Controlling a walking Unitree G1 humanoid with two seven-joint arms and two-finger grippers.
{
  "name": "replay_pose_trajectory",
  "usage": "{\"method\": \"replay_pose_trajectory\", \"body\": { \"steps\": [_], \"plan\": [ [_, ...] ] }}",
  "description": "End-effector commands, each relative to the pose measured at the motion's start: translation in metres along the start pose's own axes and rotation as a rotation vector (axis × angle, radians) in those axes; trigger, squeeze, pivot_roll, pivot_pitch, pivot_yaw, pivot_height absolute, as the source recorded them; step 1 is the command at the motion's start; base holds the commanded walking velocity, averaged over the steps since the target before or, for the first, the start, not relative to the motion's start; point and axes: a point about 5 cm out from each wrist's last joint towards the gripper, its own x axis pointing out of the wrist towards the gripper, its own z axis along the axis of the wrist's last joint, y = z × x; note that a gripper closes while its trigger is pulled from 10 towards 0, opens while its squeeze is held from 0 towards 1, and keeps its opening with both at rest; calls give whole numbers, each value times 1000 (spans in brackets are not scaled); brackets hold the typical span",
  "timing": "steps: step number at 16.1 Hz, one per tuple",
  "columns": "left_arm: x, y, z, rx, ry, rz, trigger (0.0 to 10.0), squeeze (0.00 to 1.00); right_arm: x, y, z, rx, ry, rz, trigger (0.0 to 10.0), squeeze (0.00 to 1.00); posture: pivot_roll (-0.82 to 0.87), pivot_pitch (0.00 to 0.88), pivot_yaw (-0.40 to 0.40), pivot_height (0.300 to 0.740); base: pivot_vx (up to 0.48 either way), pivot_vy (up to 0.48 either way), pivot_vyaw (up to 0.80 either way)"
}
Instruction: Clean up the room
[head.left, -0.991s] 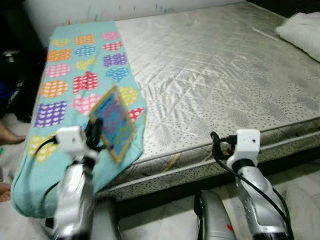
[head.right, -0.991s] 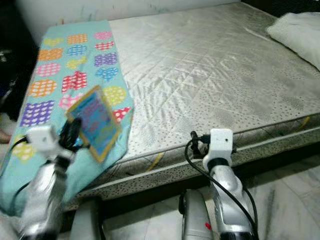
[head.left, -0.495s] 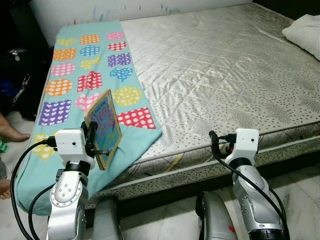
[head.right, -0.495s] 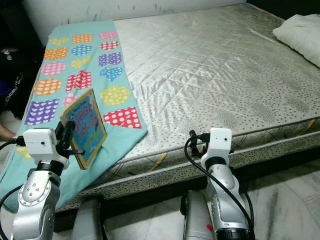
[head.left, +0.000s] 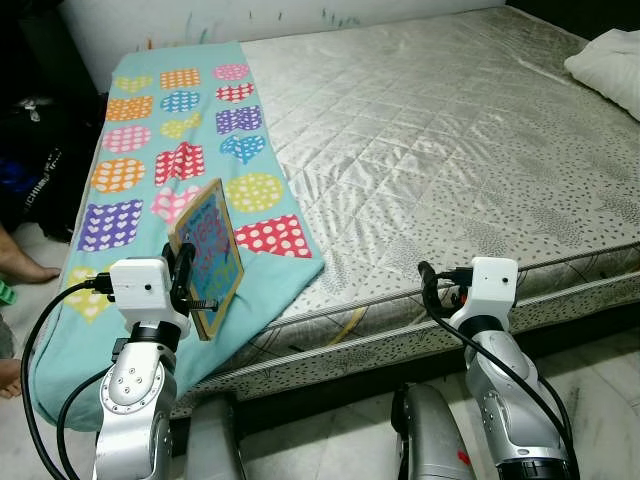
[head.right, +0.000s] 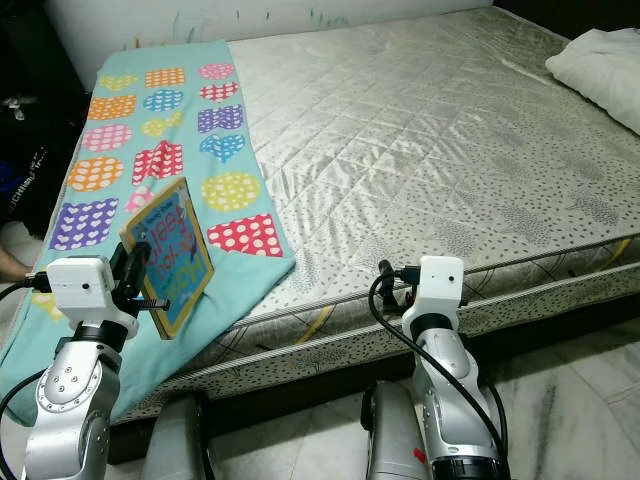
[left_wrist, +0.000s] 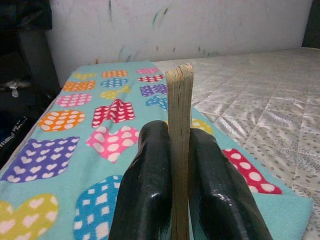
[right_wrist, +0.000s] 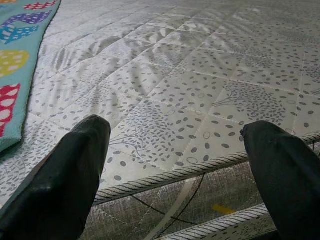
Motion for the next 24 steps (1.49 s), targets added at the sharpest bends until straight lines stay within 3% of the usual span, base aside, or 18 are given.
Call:
{"method": "replay_pose_trajectory", "body": {
  "steps": [1, 5, 6, 7, 22, 23, 24],
  "plan": [
    [0, 4, 9, 17, -34, 18, 0, 0, 2, 1, 2, 6, -12, -2, 10000, 0, -101, 0, 41, 514, 0, 0, 0],
    [-1, 2, 10, 20, -19, 27, 0, 0, 3, 1, 3, 12, -15, 0, 10000, 0, -101, 0, 41, 514, 0, 0, 0],
    [-5, -8, -3, -40, 58, 28, 0, 0, 5, -2, 5, 65, -28, -3, 10000, 0, -112, 0, 41, 514, 0, 0, -625],
    [-6, -10, -5, -48, 65, 27, 0, 0, 5, -2, 6, 67, -32, -6, 10000, 0, -112, 0, 41, 514, 0, 0, -613],
    [-3, -11, -3, -32, 76, 27, 0, 0, 10, -10, 8, 77, -51, -34, 10000, 0, -111, 0, 46, 514, 0, 0, -577],
    [-3, -12, -4, -22, 85, 21, 10000, 0, 11, -10, 8, 77, -49, -28, 10000, 0, -109, 0, 45, 514, 0, 0, -563],
    [-2, -13, -4, -19, 87, 16, 10000, 0, 10, -10, 8, 81, -47, -17, 10000, 0, -108, 0, 45, 514, 0, 0, -563]
  ]
}}
